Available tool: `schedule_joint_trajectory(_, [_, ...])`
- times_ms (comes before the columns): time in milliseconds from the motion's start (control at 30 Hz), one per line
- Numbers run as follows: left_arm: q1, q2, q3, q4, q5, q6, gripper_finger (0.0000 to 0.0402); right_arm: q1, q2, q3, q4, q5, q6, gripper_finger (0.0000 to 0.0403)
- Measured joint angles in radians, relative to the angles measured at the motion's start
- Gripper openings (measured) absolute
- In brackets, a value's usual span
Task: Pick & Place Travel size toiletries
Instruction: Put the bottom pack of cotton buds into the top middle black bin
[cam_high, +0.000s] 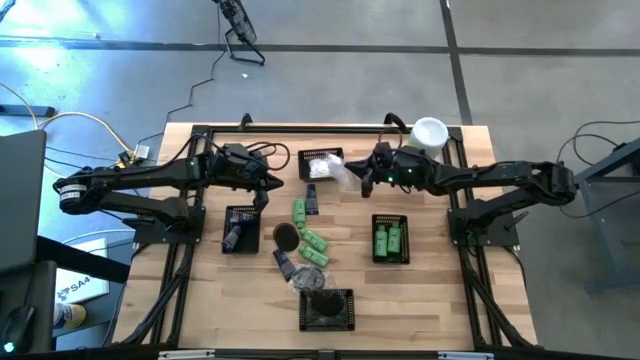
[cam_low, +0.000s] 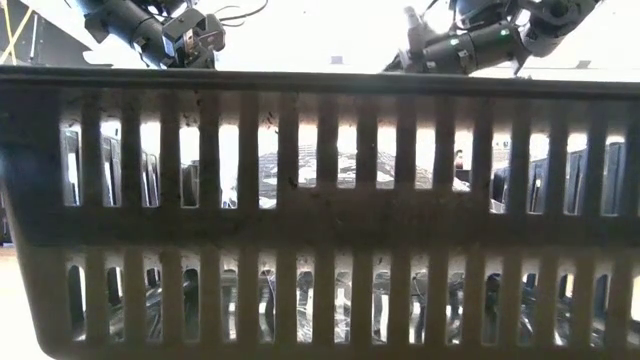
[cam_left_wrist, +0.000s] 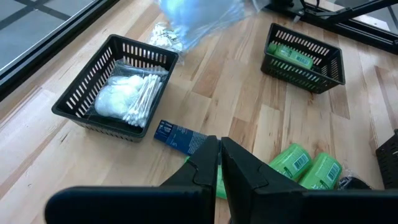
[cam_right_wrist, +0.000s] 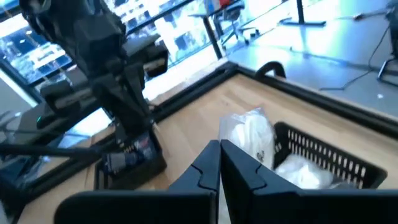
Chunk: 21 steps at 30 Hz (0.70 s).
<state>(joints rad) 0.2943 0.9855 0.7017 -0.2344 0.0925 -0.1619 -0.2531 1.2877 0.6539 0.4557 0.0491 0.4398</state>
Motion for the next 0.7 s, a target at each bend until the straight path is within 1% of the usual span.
schedule_joint_trajectory(200, [0.000, 0.000, 0.000, 0.000, 0.000, 0.000, 0.0017, 0.000, 0.006, 0.001, 0.047, 0.054, -0.018, 0.0002])
schedule_joint_trajectory(300, [0.000, 0.000, 0.000, 0.000, 0.000, 0.000, 0.0017, 0.005, 0.034, 0.001, 0.102, 0.058, -0.019, 0.0002])
schedule_joint_trajectory(367, [0.000, 0.000, 0.000, 0.000, 0.000, 0.000, 0.0017, 0.008, 0.065, 0.010, 0.124, 0.058, -0.019, 0.0002])
schedule_joint_trajectory(467, [0.000, 0.001, 0.000, 0.000, 0.000, 0.000, 0.0017, 0.013, 0.121, 0.049, 0.125, 0.080, -0.025, 0.0002])
schedule_joint_trajectory(700, [0.000, 0.001, 0.000, 0.000, 0.000, 0.000, 0.0017, 0.007, 0.245, 0.140, 0.124, 0.083, -0.053, 0.0002])
